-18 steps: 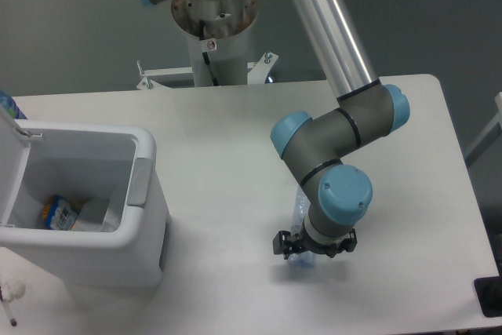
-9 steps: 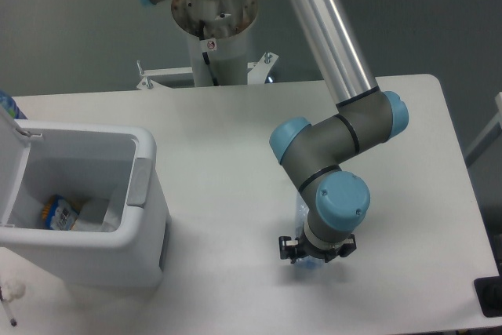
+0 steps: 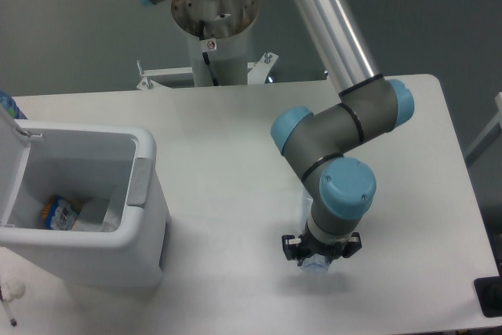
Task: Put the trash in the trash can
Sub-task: 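Lower the gripper around the bottle's end and close it, then lift the bottle and carry it over the bin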
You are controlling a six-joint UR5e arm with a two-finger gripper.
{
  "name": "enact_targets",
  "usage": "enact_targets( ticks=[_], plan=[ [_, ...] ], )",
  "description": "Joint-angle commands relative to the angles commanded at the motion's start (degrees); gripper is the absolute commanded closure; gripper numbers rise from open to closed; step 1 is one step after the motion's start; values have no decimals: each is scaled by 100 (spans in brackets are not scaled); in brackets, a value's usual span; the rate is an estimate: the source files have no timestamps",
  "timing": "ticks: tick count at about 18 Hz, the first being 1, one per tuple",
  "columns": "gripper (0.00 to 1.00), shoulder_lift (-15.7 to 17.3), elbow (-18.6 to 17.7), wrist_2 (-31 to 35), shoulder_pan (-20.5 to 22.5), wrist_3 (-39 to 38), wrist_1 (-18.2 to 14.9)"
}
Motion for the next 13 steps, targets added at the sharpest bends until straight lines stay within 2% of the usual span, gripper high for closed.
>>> enact_targets(
  ticks=[7,9,13],
  plan=[
    [68,790,396,-1494,70,-501,44],
    [68,993,466,-1994,70,-615,358],
    [68,1275,563,-3041,53,-1028,1360]
  ],
)
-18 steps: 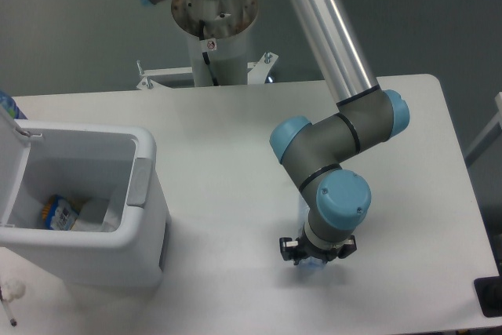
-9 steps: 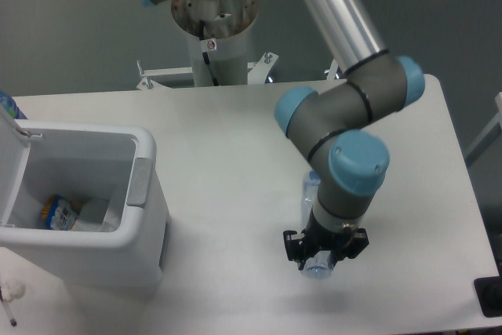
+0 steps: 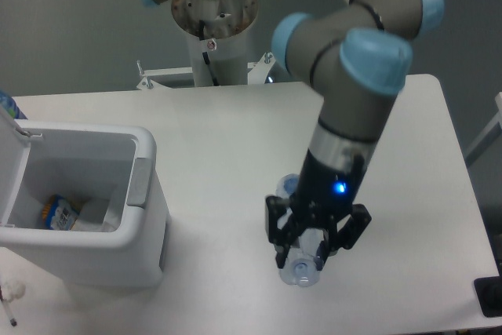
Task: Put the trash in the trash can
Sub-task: 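Lift the bottle and carry it over the bin, then lower the bottle into the bin and release it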
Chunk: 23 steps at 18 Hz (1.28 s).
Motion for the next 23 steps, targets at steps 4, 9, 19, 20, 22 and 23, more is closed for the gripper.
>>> enact_targets(
  ticks=[4,9,19,20,22,23],
  plan=[
    [67,219,62,-695,-96,-18,230],
    [67,633,53,-1013,-421,-27,239],
    [66,765,-289,-960,-1388,-1,283],
    [65,748,-342,-960,-1450,25,335],
    [59,713,-491,-925,-1529,34,528],
    [59,712,-596,-916,-1555,43,582]
  ],
)
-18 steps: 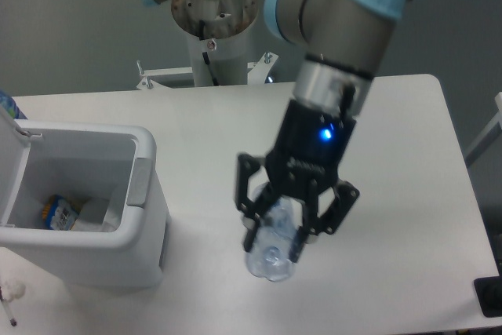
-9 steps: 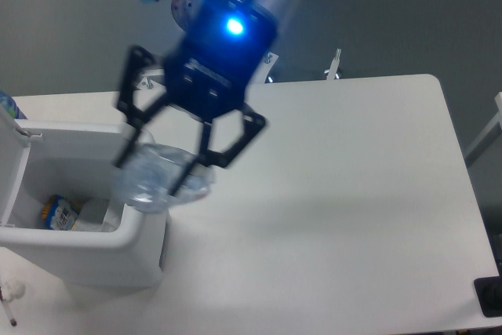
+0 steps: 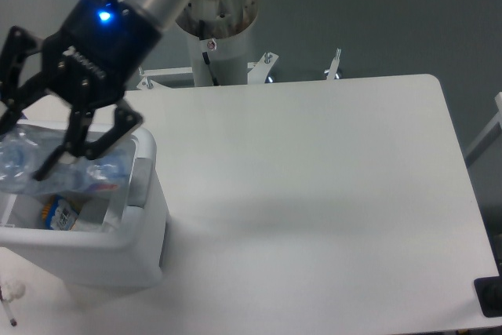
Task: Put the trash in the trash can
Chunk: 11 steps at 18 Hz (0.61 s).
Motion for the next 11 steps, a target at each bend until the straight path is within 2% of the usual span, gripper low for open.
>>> enact_targets(
  ticks=[1,3,4,6,11],
  plan=[
    [57,0,-88,17,0,0,27],
    [34,0,-255,18,-9,-9,27],
    [27,26,-352,18,-9,-35,27],
    [0,70,-554,26,0,-61,18],
    [0,141,-704,44,43,-70,9]
  ],
)
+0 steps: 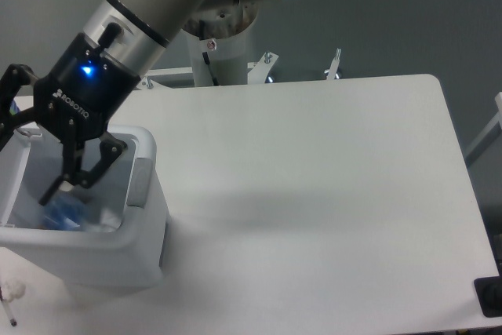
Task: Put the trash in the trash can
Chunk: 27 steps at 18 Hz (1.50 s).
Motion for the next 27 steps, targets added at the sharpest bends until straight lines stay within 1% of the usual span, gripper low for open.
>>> enact_targets(
  ticks=[1,4,7,8,10,12,13,15,17,19,22,23,25,27],
  plan=[
    [0,-9,0,0,61,9,-9],
    [0,-17,-96,245,614,79,-9],
    [0,-26,-298,395,1360,237,-9],
    [0,-26,-464,396,1615,342,-9],
    [0,9,-886,404,1985,674,0],
    [0,26,-1378,474,2441,1438,-9],
    [0,26,-1537,588,2635,1755,-9],
    [0,18,-1696,1052,2952,2265,-17],
    [0,-79,-1688,1623,3111,2749,-35],
    [0,-193,-1653,2352,3269,3249,-96],
    [0,-229,-1661,3354,3428,4101,-211],
    [0,-220,-1661,3575,3463,4339,-228],
    [0,-228,-1644,3883,3472,4534,-237],
    [0,-237,-1652,4260,3455,4553,-316]
  ],
)
